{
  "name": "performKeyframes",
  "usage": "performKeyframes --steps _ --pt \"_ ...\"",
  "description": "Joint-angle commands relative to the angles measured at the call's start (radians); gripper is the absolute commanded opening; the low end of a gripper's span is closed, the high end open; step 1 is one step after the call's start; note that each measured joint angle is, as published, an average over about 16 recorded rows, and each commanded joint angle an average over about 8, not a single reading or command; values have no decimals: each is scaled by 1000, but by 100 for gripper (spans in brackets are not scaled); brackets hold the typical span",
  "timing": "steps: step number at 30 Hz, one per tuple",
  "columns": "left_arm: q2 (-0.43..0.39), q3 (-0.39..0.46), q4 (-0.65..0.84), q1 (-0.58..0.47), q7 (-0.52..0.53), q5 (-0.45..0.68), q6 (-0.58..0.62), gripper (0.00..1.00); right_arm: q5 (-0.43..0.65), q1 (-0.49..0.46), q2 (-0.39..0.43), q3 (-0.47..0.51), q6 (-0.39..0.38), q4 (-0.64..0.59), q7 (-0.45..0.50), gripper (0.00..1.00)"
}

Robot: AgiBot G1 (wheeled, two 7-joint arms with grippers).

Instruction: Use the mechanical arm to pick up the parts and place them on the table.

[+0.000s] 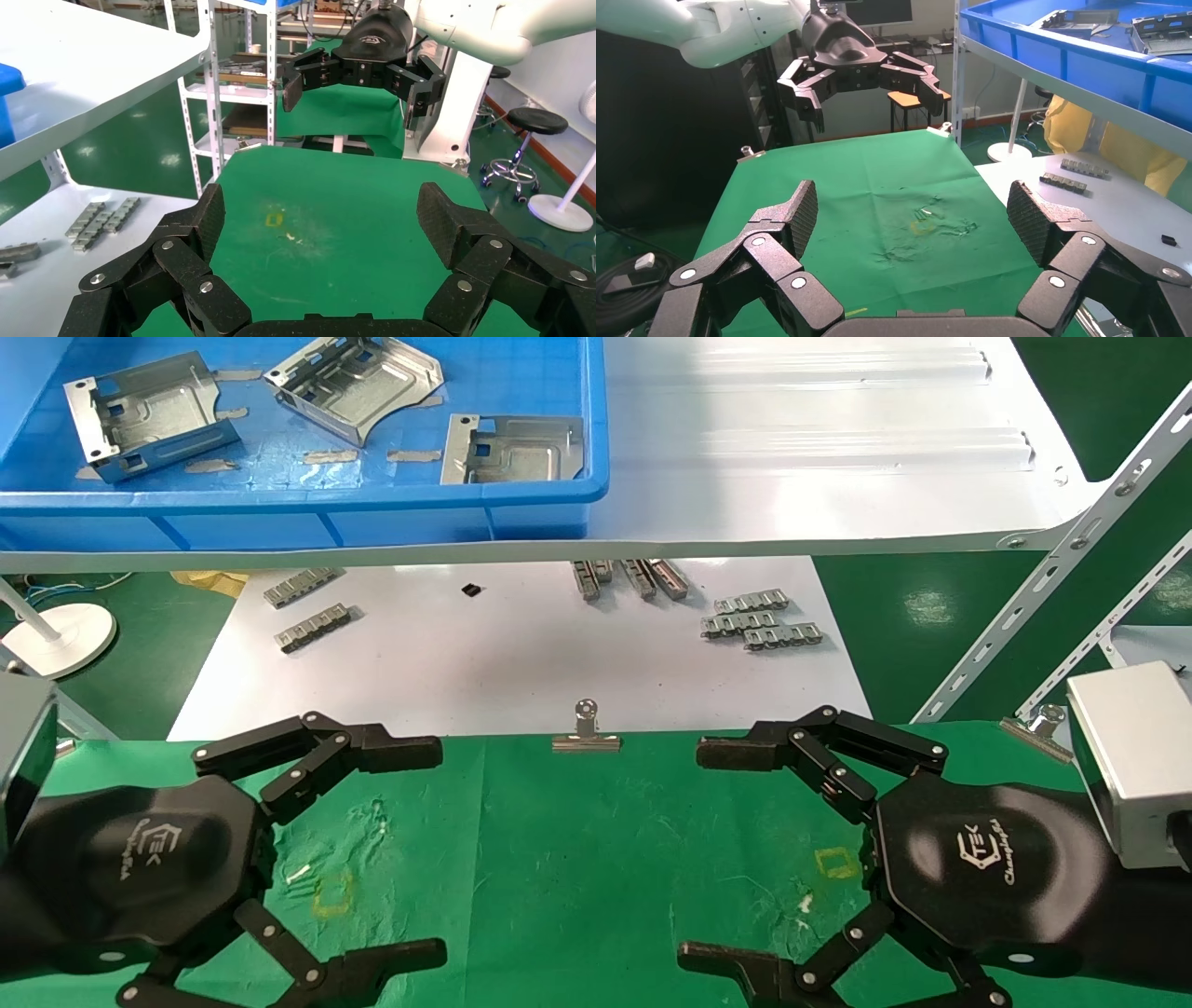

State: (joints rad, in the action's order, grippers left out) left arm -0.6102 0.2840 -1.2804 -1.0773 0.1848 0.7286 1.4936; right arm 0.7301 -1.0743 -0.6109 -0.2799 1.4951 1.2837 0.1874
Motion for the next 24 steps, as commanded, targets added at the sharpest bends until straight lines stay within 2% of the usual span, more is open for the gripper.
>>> performKeyframes --steps 1,24 --pt "0 0 0 0 0 0 0 100 0 0 0 0 0 0 0 100" --pt "0 0 0 0 0 0 0 100 0 0 0 0 0 0 0 100"
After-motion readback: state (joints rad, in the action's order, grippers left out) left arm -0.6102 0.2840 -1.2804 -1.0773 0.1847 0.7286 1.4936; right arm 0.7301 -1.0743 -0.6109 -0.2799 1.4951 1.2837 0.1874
